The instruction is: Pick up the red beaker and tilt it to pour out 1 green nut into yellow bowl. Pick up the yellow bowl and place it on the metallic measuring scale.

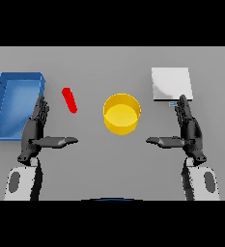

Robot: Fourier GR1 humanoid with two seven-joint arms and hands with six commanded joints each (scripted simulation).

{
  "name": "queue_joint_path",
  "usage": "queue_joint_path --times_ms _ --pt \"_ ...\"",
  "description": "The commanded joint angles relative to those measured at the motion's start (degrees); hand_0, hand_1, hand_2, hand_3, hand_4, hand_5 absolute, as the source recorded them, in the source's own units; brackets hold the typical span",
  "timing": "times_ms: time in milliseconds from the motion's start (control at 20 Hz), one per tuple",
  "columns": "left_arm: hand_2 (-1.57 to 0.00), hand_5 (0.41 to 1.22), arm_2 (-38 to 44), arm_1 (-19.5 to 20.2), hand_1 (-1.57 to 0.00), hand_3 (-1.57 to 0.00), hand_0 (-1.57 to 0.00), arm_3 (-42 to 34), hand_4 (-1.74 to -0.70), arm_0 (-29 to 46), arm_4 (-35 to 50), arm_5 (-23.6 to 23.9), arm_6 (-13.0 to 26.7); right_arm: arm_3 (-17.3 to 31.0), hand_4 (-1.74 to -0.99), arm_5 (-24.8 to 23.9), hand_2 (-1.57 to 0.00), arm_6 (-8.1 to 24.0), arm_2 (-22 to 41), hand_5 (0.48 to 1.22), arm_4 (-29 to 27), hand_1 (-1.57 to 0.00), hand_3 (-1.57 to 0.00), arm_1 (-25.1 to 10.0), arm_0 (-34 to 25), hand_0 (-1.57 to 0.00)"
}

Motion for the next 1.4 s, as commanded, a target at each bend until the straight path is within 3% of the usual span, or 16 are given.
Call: queue_joint_path --times_ms 0,250,300,350,500,750,1350 --pt "0.00 0.599 0.1 0.1 0.00 0.00 0.00 0.0 -1.15 0.0 0.1 0.0 0.0 0.0 -1.167 0.0 0.00 0.0 0.0 0.599 0.0 0.00 0.00 0.0 0.0 0.00" --pt "0.00 0.599 0.7 1.0 0.00 0.00 0.00 -0.1 -1.15 0.3 0.7 -0.6 -0.6 -0.5 -1.167 -0.1 0.00 -0.6 0.4 0.599 0.3 0.00 0.00 0.2 0.7 0.00" --pt "0.00 0.599 -0.7 2.6 0.00 0.00 0.00 -2.1 -1.15 1.7 -1.4 -1.0 -0.9 -2.5 -1.167 -1.9 0.00 -4.7 2.7 0.599 6.8 0.00 0.00 -2.2 3.0 0.00" --pt "0.00 0.599 -1.6 3.9 0.00 0.00 0.00 -4.1 -1.16 2.9 -2.5 -1.6 -0.9 -4.1 -1.163 -3.5 0.00 -6.1 4.3 0.595 11.1 0.00 0.00 -3.2 4.4 0.00" --pt "0.00 0.599 -3.7 4.7 0.00 0.00 0.00 -7.4 -1.16 5.1 -4.1 -2.4 1.1 -5.7 -1.159 -5.5 0.00 -5.1 6.9 0.590 16.9 0.00 0.00 -3.5 5.8 0.00" --pt "0.00 0.602 -4.8 5.3 0.00 0.00 0.00 -6.9 -1.16 4.8 -6.4 -2.1 2.8 -7.1 -1.199 -4.4 0.00 -4.2 7.2 0.603 15.5 0.00 0.00 -3.1 6.6 0.00" --pt "0.00 0.668 -1.7 3.8 0.00 0.00 0.00 16.6 -1.26 -12.9 -9.6 0.5 -2.7 -7.8 -1.278 -2.7 0.00 -5.9 6.2 0.634 13.3 0.00 0.00 -4.1 6.6 0.00"
